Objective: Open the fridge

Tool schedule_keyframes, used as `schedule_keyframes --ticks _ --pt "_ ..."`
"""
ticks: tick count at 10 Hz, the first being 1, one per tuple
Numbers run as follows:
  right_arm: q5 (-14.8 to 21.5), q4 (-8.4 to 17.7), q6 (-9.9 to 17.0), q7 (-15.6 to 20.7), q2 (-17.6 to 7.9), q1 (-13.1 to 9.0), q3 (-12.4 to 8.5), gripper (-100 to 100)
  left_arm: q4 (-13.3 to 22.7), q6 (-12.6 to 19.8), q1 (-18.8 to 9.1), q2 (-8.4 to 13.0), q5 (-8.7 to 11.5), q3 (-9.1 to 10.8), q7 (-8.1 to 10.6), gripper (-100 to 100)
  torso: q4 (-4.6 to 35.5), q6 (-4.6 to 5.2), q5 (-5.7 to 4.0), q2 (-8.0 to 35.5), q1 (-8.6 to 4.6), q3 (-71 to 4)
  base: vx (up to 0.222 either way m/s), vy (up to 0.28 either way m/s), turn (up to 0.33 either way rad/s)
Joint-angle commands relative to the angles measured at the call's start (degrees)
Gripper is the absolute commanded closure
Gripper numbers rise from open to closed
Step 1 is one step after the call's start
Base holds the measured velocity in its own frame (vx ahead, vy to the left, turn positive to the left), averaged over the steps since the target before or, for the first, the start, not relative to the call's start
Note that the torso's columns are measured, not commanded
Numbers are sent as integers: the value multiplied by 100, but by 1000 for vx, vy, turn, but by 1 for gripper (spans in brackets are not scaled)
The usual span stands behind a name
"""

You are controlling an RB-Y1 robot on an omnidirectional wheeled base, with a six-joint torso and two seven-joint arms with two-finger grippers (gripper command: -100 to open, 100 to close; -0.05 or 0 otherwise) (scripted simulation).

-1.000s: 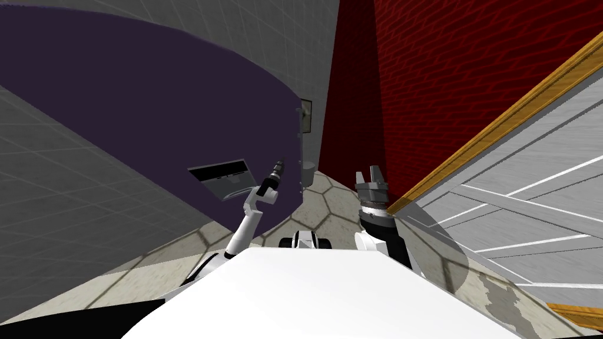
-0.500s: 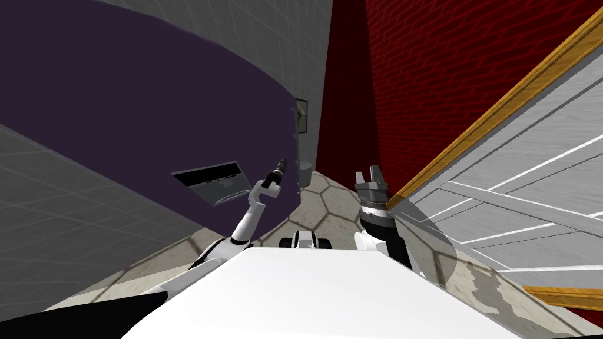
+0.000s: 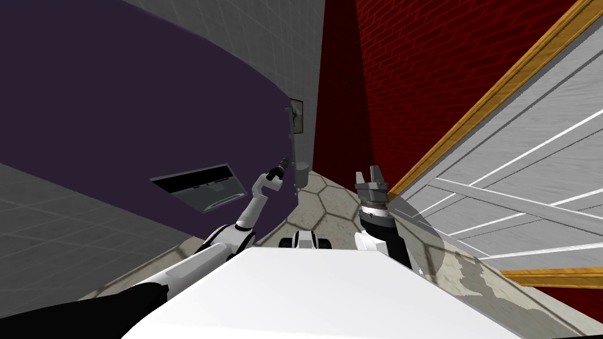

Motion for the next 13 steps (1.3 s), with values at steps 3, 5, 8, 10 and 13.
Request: schedule_keyframes --ticks 3,5,8,10,13 --pt "0 0 0 0 0 0 0 0 528 582 -644 168 -1 -91 -24 -100 1 0 1 4 2 2 25 -6 -77" --pt "0 0 0 0 0 0 0 0 862 945 -1024 278 -12 -156 -43 -100 2 -1 1 5 3 3 24 -8 -76" --pt "0 0 0 0 0 0 0 0 1273 1422 -1541 418 -27 -238 -66 -100 -1 -1 1 -1 4 -1 37 -5 -96" --pt "0 0 0 0 0 0 0 0 1479 1663 -1799 493 -34 -280 -79 -100 2 -2 1 7 3 4 27 -5 -74" --pt "0 0 0 0 0 0 0 0 1725 1956 -2111 587 -43 -331 -94 -100 2 -1 0 5 2 3 21 -6 -60"
